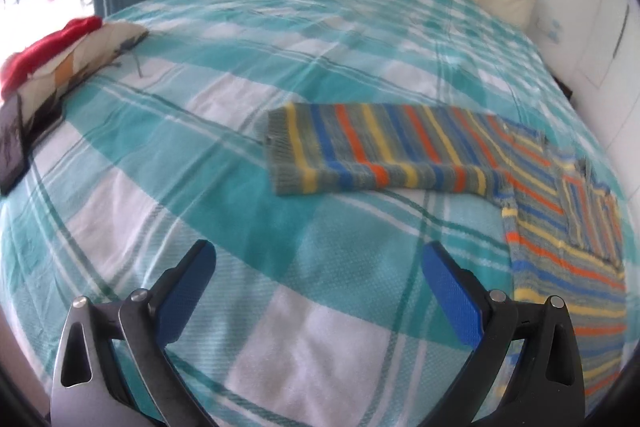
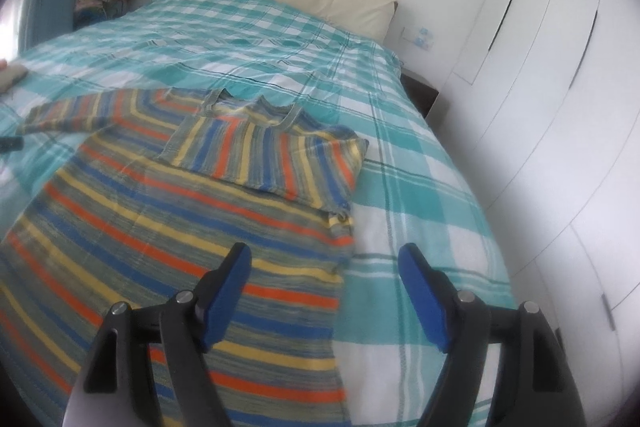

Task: Fold small clothes

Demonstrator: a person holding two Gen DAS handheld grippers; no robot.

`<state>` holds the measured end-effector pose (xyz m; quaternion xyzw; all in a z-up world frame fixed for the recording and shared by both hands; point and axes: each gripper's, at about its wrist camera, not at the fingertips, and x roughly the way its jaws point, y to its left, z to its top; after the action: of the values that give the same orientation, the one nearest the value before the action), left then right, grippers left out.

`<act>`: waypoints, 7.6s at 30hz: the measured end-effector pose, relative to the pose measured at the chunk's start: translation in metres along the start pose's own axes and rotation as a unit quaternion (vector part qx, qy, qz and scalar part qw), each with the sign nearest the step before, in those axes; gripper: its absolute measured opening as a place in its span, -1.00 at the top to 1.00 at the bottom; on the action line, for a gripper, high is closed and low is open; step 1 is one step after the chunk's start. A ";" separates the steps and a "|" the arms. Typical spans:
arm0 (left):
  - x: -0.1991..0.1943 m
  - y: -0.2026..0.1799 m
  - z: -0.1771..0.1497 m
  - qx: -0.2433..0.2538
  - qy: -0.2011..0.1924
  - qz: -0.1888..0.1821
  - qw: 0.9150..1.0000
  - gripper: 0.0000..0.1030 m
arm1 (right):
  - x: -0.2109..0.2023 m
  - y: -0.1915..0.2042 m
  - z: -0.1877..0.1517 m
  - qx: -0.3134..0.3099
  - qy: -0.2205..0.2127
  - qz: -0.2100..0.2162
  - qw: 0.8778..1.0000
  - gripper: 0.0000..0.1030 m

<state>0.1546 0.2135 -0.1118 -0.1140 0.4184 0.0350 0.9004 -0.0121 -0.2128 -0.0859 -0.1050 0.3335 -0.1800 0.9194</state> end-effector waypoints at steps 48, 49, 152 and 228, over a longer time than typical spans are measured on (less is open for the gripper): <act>0.027 -0.309 0.042 0.255 0.084 -0.162 0.950 -0.71 | 0.007 -0.070 -0.054 0.173 -0.009 0.100 0.980 -0.46; 0.030 -0.291 0.045 0.247 0.081 -0.143 0.955 -0.73 | 0.009 -0.072 -0.054 0.181 -0.002 0.107 0.978 -0.46; -0.078 -0.077 -0.155 0.218 0.089 0.033 0.971 -0.96 | -0.038 -0.085 -0.117 0.113 0.210 0.159 0.958 -0.25; 0.138 -0.239 0.094 0.122 0.164 -0.214 0.955 -0.52 | 0.311 -0.050 0.159 0.221 0.228 0.360 0.877 0.48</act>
<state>0.3518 -0.0014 -0.1163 -0.0942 0.5273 -0.2293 0.8127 0.2995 -0.3720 -0.1292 0.2720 0.5007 0.0753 0.8183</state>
